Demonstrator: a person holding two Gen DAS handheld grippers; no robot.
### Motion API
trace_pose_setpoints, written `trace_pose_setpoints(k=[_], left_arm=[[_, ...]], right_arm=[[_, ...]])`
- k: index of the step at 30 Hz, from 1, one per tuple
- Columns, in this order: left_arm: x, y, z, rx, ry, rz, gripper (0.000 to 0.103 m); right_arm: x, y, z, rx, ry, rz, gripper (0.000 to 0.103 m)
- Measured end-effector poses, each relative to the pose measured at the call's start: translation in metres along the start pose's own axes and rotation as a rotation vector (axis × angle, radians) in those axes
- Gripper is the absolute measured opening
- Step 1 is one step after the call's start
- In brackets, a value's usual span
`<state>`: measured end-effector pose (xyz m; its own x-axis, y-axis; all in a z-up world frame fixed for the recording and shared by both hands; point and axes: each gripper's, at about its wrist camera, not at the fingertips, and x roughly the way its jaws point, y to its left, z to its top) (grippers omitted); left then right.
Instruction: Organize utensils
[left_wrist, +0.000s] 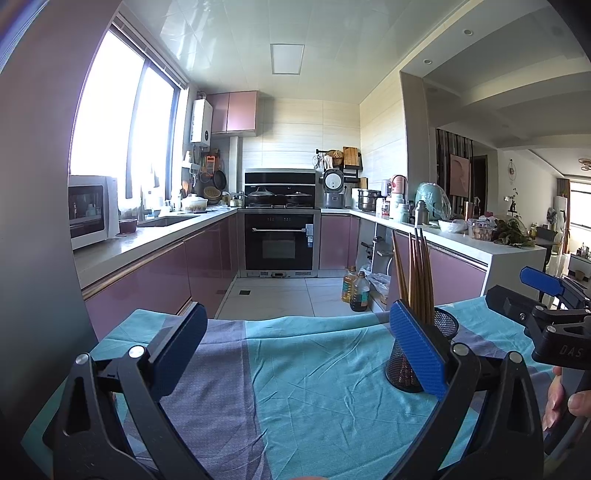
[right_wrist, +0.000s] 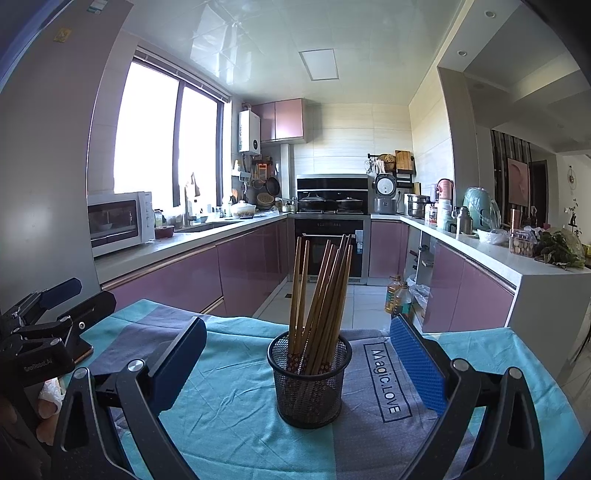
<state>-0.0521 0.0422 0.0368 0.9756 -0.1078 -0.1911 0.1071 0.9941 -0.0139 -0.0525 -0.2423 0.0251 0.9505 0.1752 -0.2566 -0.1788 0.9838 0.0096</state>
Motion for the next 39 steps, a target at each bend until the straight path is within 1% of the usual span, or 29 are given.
trace_pose_setpoints(k=[39], left_arm=[[0.001, -0.0006, 0.0007, 0.007, -0.013, 0.007, 0.097]], right_arm=[[0.0014, 0.0024, -0.0031, 0.023, -0.012, -0.01, 0.096]])
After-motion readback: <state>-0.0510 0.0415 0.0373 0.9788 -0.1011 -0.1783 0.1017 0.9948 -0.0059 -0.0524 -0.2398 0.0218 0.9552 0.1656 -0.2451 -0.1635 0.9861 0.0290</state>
